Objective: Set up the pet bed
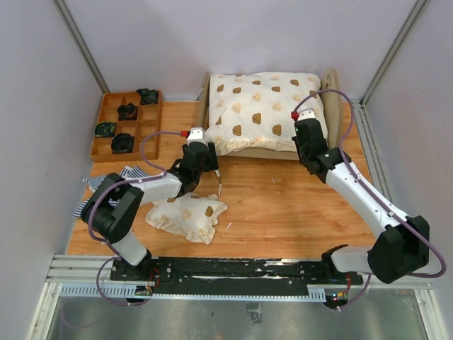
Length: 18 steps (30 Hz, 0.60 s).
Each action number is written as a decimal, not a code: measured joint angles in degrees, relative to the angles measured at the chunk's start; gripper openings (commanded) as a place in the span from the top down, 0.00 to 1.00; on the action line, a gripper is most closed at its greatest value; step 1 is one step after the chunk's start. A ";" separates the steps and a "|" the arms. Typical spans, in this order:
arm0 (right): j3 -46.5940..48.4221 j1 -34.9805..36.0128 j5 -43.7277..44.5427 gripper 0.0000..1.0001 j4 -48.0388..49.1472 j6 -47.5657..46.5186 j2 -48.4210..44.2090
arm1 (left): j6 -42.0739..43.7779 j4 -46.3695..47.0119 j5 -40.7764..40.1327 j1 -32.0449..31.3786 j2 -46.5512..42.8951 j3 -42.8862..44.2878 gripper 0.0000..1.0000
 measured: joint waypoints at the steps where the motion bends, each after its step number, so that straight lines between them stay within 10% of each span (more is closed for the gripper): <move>1: 0.02 -0.04 0.22 1.00 0.02 0.00 -0.61 | 0.02 -0.13 -0.09 -0.02 0.00 0.04 0.33; 18: 0.33 -0.70 -0.81 1.00 3.15 0.52 -7.06 | 0.00 -2.14 -2.08 -0.15 -0.02 0.85 0.32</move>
